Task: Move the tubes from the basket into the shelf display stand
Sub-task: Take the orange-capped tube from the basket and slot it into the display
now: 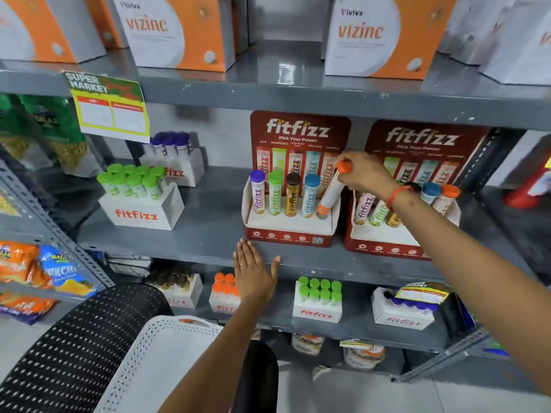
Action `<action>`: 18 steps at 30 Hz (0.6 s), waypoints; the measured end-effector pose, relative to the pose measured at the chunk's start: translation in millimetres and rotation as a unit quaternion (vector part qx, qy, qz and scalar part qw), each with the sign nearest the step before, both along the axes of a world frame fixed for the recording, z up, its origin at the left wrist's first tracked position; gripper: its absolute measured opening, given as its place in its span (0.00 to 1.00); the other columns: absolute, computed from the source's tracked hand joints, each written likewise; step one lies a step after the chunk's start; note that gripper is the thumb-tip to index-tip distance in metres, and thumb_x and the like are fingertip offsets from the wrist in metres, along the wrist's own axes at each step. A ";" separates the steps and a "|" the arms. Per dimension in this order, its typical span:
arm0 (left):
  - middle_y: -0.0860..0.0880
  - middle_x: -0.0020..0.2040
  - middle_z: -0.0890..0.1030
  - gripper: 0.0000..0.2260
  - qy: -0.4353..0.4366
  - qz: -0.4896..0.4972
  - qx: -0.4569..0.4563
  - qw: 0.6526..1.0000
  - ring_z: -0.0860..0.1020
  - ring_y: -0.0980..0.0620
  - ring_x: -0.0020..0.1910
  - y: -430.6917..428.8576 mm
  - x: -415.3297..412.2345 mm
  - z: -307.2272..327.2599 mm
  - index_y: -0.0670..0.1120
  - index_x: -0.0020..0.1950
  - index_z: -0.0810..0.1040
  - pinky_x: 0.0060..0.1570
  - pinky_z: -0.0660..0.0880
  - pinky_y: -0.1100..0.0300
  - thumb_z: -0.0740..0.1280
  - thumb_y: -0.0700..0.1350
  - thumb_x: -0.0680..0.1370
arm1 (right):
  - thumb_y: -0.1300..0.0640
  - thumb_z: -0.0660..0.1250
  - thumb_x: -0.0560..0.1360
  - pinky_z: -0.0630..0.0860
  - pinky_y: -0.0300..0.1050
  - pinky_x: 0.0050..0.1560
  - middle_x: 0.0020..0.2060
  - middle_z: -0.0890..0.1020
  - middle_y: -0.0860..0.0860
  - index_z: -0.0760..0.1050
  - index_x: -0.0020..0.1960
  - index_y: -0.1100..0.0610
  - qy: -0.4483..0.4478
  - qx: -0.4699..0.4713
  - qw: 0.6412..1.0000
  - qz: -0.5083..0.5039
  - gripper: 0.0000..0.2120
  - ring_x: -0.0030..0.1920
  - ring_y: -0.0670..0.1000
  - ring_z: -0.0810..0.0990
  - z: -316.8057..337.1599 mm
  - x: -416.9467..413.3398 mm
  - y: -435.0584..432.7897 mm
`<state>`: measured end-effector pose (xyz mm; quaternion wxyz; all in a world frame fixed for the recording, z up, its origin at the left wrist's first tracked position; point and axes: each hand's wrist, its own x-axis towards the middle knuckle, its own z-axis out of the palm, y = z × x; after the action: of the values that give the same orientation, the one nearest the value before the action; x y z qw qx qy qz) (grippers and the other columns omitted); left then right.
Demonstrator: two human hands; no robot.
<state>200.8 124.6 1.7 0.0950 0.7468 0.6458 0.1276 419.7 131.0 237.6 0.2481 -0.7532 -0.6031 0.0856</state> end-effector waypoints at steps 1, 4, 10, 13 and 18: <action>0.39 0.77 0.45 0.40 0.004 0.001 -0.001 1.000 0.43 0.43 0.76 -0.8 -0.4 -0.9 0.38 0.76 0.41 0.71 0.37 0.53 0.38 0.66 0.74 | 0.60 0.67 0.70 0.75 0.45 0.49 0.52 0.81 0.56 0.78 0.52 0.58 0.007 -0.015 1.000 -0.001 0.11 0.50 0.57 0.79 -0.4 0.1 2.4; 0.39 0.77 0.44 0.41 0.004 0.003 -0.007 1.000 0.43 0.43 0.76 -3.0 -1.3 -1.6 0.39 0.76 0.41 0.70 0.36 0.53 0.38 0.67 0.73 | 0.56 0.68 0.71 0.70 0.41 0.46 0.48 0.80 0.54 0.78 0.52 0.58 0.003 -0.031 1.000 -0.001 0.10 0.48 0.54 0.78 -3.1 1.1 6.1; 0.40 0.77 0.44 0.40 0.012 0.007 -0.005 1.000 0.43 0.43 0.76 -2.2 -1.0 -1.9 0.39 0.76 0.41 0.71 0.37 0.53 0.38 0.67 0.74 | 0.59 0.65 0.74 0.74 0.48 0.56 0.57 0.79 0.61 0.78 0.55 0.58 -0.062 -0.001 0.998 0.015 0.11 0.57 0.62 0.77 -9.8 5.5 12.2; 0.40 0.77 0.44 0.40 0.013 0.007 -0.005 1.000 0.43 0.43 0.75 -2.1 -0.6 -3.3 0.40 0.76 0.41 0.71 0.37 0.53 0.39 0.67 0.74 | 0.60 0.71 0.69 0.74 0.48 0.58 0.59 0.79 0.60 0.77 0.59 0.59 -0.057 -0.016 0.998 0.015 0.18 0.58 0.60 0.77 -8.0 2.7 13.4; 0.41 0.77 0.43 0.39 0.022 0.007 -0.004 1.000 0.42 0.44 0.75 -1.6 -0.8 -4.4 0.40 0.76 0.40 0.70 0.36 0.54 0.39 0.67 0.75 | 0.62 0.73 0.68 0.73 0.48 0.59 0.60 0.79 0.60 0.76 0.59 0.62 -0.078 -0.040 0.996 0.019 0.21 0.59 0.60 0.76 -3.8 -1.4 16.1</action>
<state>200.0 123.0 -2.7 0.0831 0.7448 0.6530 0.1093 418.3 147.1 233.8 0.1686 -0.7554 -0.6308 0.0551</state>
